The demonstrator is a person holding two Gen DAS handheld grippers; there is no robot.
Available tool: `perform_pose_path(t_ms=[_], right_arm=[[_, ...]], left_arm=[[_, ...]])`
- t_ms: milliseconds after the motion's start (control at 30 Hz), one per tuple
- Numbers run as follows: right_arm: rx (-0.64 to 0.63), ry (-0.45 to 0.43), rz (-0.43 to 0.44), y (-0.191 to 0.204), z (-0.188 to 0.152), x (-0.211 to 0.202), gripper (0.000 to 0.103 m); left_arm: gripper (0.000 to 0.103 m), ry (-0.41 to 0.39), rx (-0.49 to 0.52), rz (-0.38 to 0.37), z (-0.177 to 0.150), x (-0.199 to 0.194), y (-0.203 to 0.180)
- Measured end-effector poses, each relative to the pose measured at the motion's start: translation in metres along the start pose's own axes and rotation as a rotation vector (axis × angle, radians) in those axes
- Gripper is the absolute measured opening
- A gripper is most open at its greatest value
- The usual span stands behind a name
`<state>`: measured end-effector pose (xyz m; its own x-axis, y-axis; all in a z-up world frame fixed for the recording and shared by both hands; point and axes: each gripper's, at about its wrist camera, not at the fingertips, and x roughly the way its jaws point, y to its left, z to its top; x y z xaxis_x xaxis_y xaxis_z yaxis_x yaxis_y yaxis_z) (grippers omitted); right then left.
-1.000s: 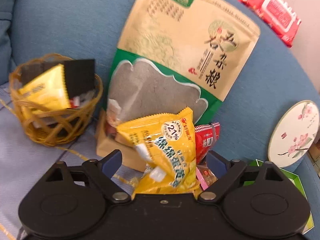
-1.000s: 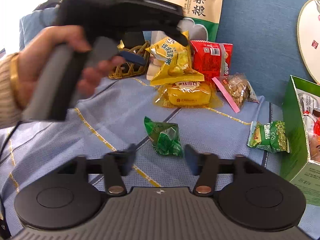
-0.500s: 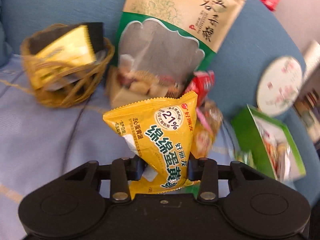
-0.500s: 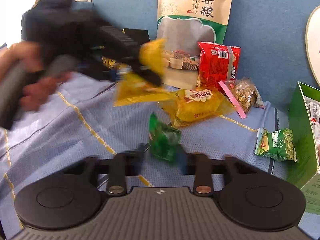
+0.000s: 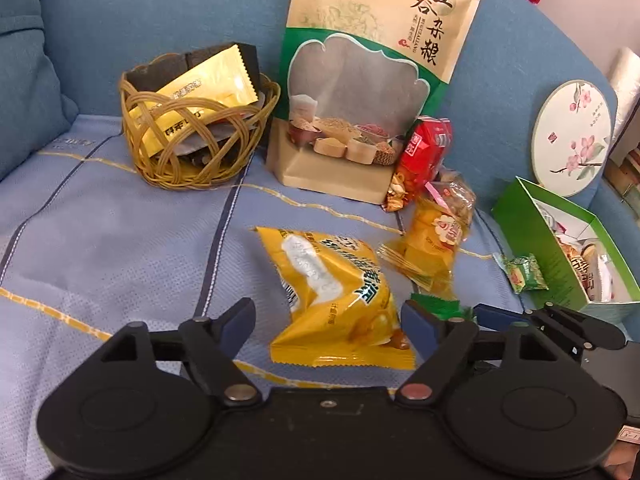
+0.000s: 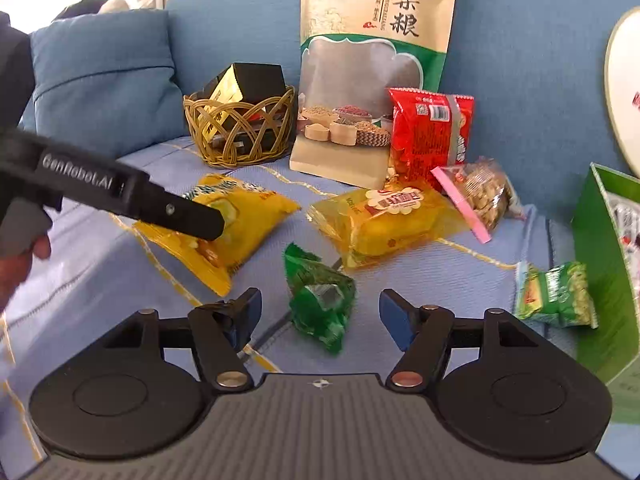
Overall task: Organize snacks
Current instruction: 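Grasp the green wrapped candy with the right tool while the left tool holds the yellow bag, then carry the yellow bag and green candy into the green box and release both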
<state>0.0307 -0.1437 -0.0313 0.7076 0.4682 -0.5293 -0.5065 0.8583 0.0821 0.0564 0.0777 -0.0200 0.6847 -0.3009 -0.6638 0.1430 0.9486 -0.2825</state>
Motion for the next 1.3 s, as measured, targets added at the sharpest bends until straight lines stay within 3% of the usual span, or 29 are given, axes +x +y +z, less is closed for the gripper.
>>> perform_pose_path(t_ms=[100, 133, 167, 267, 567, 633, 700, 767, 833, 1033, 1300], right_arm=[[0.007, 0.014, -0.022, 0.002, 0.000, 0.007, 0.102], [0.016, 0.024, -0.023, 0.002, -0.001, 0.010, 0.088], [0.027, 0.030, -0.019, 0.001, -0.002, 0.011, 0.064], [0.041, 0.024, -0.022, -0.002, -0.002, 0.007, 0.059], [0.031, 0.018, -0.048, 0.004, -0.009, -0.009, 0.057], [0.036, 0.012, -0.051, 0.003, -0.008, -0.013, 0.057], [0.058, 0.000, -0.062, 0.002, -0.009, -0.017, 0.057], [0.087, -0.002, -0.056, 0.002, -0.010, -0.020, 0.056], [0.093, 0.000, -0.051, 0.002, -0.011, -0.021, 0.055], [0.067, -0.024, -0.060, 0.005, -0.009, -0.029, 0.053], [0.060, -0.136, -0.101, -0.012, 0.010, -0.064, 0.053]], left_arm=[[0.103, 0.013, -0.043, -0.023, 0.000, 0.005, 0.003], [0.103, 0.016, -0.050, -0.034, 0.000, 0.007, 0.003], [0.103, 0.019, -0.053, -0.042, -0.001, 0.008, 0.003], [0.103, 0.014, -0.050, -0.047, -0.002, 0.010, 0.002], [0.102, -0.005, -0.017, -0.036, -0.002, 0.020, -0.003], [0.083, 0.005, -0.004, -0.028, -0.003, 0.022, -0.003], [0.082, 0.000, 0.007, -0.022, -0.004, 0.023, -0.002], [0.072, 0.000, 0.008, -0.027, -0.003, 0.023, 0.000], [0.069, -0.005, 0.007, -0.030, -0.004, 0.022, 0.001], [0.067, -0.024, 0.011, -0.049, -0.009, 0.013, 0.000], [0.067, -0.095, 0.025, -0.109, 0.002, -0.015, -0.027]])
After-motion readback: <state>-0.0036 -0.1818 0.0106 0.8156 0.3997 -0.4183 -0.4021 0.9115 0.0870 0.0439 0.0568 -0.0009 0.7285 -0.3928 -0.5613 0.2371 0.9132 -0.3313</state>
